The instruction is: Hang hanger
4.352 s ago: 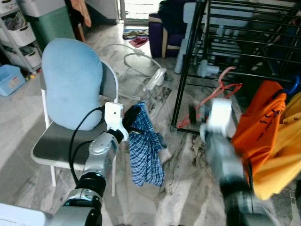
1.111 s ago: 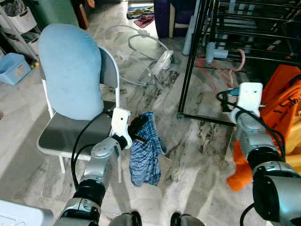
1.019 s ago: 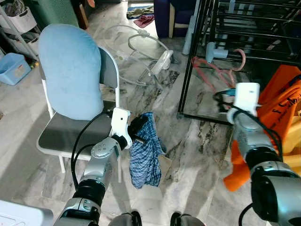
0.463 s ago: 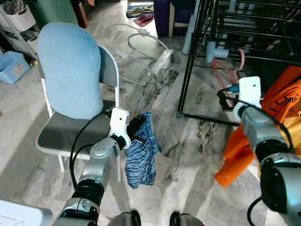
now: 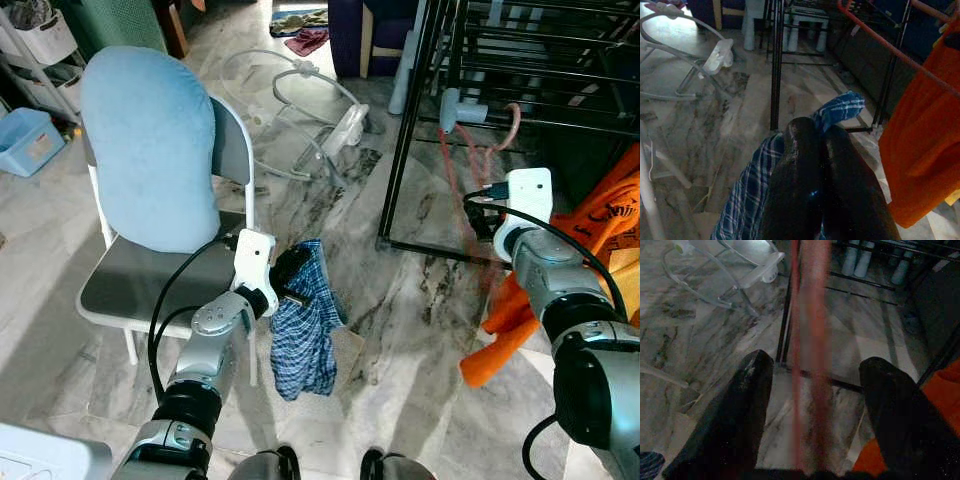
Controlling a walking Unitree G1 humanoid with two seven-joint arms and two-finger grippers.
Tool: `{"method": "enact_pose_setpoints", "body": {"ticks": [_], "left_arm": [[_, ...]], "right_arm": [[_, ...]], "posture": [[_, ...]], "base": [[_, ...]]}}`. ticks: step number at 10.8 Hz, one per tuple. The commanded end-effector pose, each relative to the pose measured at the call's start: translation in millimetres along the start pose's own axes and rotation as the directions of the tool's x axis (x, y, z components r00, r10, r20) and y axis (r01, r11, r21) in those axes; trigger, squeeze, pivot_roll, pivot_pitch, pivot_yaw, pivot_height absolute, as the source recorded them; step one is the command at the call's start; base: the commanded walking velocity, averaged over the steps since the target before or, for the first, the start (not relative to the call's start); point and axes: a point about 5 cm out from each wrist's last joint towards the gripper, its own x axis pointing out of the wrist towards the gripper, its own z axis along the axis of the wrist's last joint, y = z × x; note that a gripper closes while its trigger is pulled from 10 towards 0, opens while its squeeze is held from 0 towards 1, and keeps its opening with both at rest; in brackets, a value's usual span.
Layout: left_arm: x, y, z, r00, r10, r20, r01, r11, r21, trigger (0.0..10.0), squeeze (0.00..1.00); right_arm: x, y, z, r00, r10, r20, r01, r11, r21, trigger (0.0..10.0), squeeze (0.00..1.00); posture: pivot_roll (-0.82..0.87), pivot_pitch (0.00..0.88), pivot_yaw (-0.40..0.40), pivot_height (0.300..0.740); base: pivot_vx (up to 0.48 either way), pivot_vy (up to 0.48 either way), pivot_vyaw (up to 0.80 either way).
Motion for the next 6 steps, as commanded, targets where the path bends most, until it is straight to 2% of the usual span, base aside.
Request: {"method": "enact_pose_setpoints", "body": {"ticks": [1, 6], "left_arm": [[-0.2, 1.4, -0.1, 1.0, 0.0, -0.018, 0.001, 1.0, 0.02, 10.0, 0.0], [0.2, -0.9, -1.7, 1.0, -0.006, -0.028, 0.007, 1.0, 0.023, 10.0, 0.0]], "right_arm": [[0.4, 2.6, -2.7, 1.0, 0.012, -0.018, -0.011, 1.0, 0.027, 0.0, 0.0], [-0.1, -1.9, -1.5, 1.0, -0.01, -0.01, 0.01, 0.999, 0.034, 0.0, 0.0]], "posture": [[-0.03, 0.17, 0.042, 0.74], [-0.03, 0.169, 0.044, 0.74]], "base": [[0.0, 0.0, 0.0], [0.0, 0.0, 0.0]]}}
